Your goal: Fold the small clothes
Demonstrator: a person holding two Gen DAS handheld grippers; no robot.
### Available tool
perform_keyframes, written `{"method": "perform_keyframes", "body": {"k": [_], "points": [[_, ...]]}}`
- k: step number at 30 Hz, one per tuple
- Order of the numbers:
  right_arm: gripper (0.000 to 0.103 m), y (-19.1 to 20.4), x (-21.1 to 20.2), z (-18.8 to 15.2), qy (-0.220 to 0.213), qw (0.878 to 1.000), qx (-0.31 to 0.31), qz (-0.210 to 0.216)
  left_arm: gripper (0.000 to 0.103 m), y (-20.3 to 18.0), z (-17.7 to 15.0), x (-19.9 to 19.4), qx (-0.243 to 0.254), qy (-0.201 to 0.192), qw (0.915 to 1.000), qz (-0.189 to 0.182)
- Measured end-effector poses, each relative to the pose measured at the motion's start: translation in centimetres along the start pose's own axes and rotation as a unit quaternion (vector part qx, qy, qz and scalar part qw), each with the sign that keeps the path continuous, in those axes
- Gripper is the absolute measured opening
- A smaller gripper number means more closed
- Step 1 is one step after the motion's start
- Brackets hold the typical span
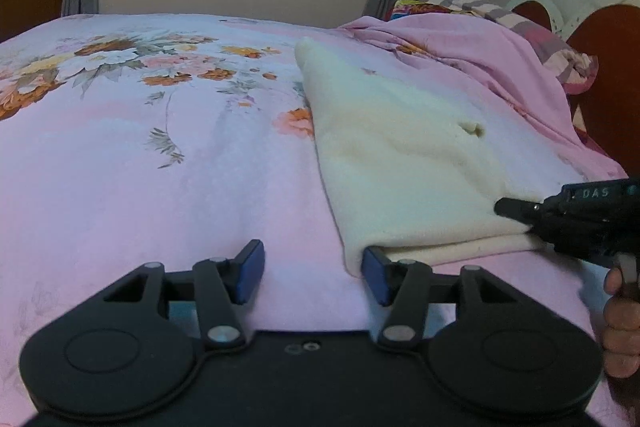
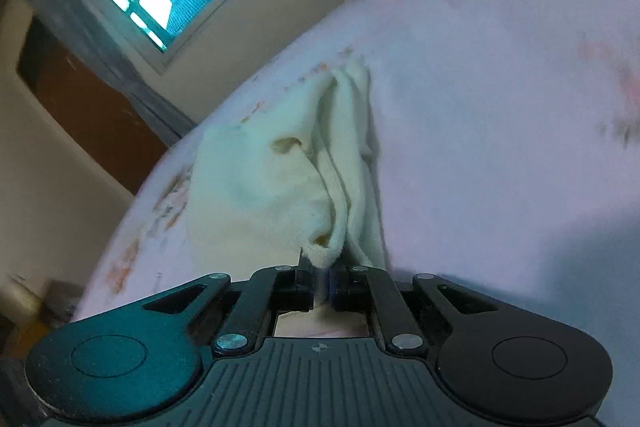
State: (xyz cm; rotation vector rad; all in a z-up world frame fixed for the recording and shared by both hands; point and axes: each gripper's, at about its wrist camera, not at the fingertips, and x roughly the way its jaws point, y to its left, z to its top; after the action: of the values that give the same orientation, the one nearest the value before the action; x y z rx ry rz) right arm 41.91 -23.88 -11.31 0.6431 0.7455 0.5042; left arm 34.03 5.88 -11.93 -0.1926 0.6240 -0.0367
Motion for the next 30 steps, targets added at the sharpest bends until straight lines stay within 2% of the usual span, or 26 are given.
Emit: {"method": "perform_keyframes", "body": {"k": [1,2,3,4,7,11,15,17,23,25,28,29,30], "points": [[0.009,0.0,-0.4,0.3,-0.007,1.000,0.000,0.006,0.054,0.1,0.0,0.0,-0.001,-0.001,1.0000,-0.001],[0.018,0.3,-1.0,0.7,-0.023,1.000,-0.005,0.004,0.054,0.2,-0.1,0.0,-0.004,-0.002,1.0000,-0.003],[0.032,0.5,-1.8,1.0,-0.044,0.999,-0.015,-0.003,0.054,0.3,-0.1,0.0,-0.007,-0.002,1.0000,-0.005],[0.040,0.7,-2.7,1.4,-0.068,0.997,-0.028,0.002,0.054,0.3,-0.2,0.1,-0.009,-0.004,0.9999,-0.005],[0.040,0.9,-2.5,3.5,-0.074,0.996,-0.044,0.021,0.054,0.4,-0.3,0.0,-0.019,-0.012,0.9997,-0.005],[0.040,1.4,1.0,5.8,-0.039,0.996,-0.079,0.021,0.055,0.8,-0.5,0.0,-0.048,-0.018,0.9986,-0.011],[0.040,0.9,4.0,5.8,0.005,0.996,-0.081,0.033,0.055,1.9,-0.6,-0.1,-0.111,-0.030,0.9931,-0.023],[0.040,0.7,4.9,5.3,0.016,0.996,-0.085,0.033,0.055,1.6,-0.7,-0.1,-0.116,-0.034,0.9925,-0.015],[0.040,0.7,5.3,5.1,0.009,0.995,-0.093,0.036,0.053,-0.4,-0.8,-1.4,-0.115,-0.033,0.9926,0.021],[0.040,0.7,5.1,5.3,0.009,0.995,-0.094,0.040,0.053,0.2,-1.3,-3.6,-0.134,-0.076,0.9879,0.013],[0.040,0.8,5.3,5.8,0.014,0.994,-0.100,0.044,0.053,1.9,-1.5,-6.1,-0.154,-0.144,0.9770,0.031],[0.040,0.8,5.4,5.9,0.017,0.993,-0.102,0.049,0.053,2.7,-0.9,-5.8,-0.154,-0.145,0.9765,0.042],[0.040,0.8,5.6,6.0,0.020,0.993,-0.102,0.054,0.053,3.7,0.1,-4.6,-0.153,-0.126,0.9789,0.052]]}}
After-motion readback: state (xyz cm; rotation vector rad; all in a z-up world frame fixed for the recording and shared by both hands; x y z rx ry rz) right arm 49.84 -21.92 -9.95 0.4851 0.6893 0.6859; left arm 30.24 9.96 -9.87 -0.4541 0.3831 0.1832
